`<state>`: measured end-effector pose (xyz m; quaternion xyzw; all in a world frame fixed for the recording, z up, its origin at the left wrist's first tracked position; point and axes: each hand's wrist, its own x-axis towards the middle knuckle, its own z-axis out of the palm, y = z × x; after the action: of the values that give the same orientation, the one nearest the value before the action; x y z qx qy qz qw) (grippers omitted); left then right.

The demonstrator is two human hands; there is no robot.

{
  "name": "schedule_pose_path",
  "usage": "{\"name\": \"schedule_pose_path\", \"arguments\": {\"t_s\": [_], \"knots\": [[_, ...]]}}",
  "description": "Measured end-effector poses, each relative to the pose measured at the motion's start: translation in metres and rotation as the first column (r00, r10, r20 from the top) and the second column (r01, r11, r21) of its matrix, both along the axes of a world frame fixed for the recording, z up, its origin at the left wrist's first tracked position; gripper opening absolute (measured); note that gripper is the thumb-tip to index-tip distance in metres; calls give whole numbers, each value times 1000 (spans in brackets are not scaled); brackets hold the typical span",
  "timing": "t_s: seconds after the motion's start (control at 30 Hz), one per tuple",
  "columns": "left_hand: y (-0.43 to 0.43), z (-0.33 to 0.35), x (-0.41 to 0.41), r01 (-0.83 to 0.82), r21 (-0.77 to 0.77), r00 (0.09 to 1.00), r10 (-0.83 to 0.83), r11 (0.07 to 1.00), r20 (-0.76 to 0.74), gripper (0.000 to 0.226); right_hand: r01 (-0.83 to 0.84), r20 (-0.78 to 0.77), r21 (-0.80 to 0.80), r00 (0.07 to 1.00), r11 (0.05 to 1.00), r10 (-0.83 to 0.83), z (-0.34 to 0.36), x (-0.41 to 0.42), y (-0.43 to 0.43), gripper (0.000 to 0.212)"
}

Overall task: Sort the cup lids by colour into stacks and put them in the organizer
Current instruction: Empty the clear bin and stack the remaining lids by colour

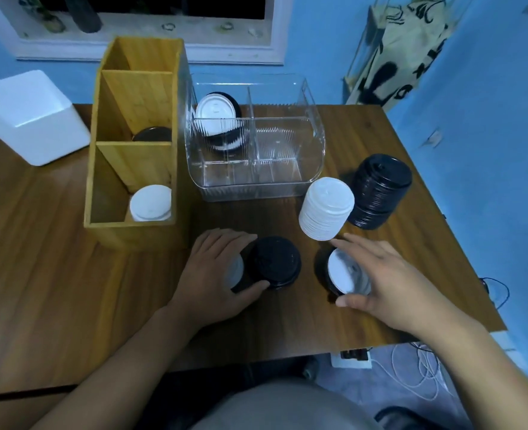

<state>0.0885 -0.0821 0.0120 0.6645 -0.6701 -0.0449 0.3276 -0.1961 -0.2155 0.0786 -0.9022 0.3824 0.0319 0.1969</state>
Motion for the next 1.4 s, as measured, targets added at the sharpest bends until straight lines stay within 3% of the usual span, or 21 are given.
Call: {"name": "schedule_pose_path", "arguments": {"t_s": [0.17, 0.4, 0.5, 0.57, 0.7, 0.8, 0.9, 1.17, 1.4], "knots": [[2, 5, 6, -8, 67, 999, 11, 998, -51, 80, 36, 70, 68, 997, 997, -41, 0, -8, -1, 103], [23, 3, 25, -37, 166, 999, 32, 985, 30, 91, 49, 285, 83, 956, 995, -71, 2, -1, 12, 95], [33, -2, 28, -68, 211, 998, 65, 975, 21, 91, -29, 518, 252, 848, 967, -109, -7, 13, 43, 85], [36, -4, 29, -79, 244, 997, 82, 967, 0, 91, -80, 589, 381, 789, 921, -176, -19, 25, 65, 75], [37, -1, 30, -77, 281, 994, 94, 957, -48, 86, -56, 512, 456, 833, 888, -210, -45, 27, 80, 76], [38, -1, 36, -55, 308, 993, 84, 950, -84, 88, -81, 390, 255, 921, 964, -26, -52, 22, 72, 78], [43, -2, 41, -33, 328, 993, 67, 944, -93, 95, -198, 330, 93, 931, 976, 157, -54, 25, 69, 73], [51, -10, 43, -101, 270, 988, 128, 958, -83, 86, -247, 258, 7, 937, 969, 237, -48, 42, 73, 80], [49, -10, 44, -85, 271, 985, 123, 959, -124, 88, -250, 389, 77, 899, 965, 202, -27, 68, 66, 69]]}}
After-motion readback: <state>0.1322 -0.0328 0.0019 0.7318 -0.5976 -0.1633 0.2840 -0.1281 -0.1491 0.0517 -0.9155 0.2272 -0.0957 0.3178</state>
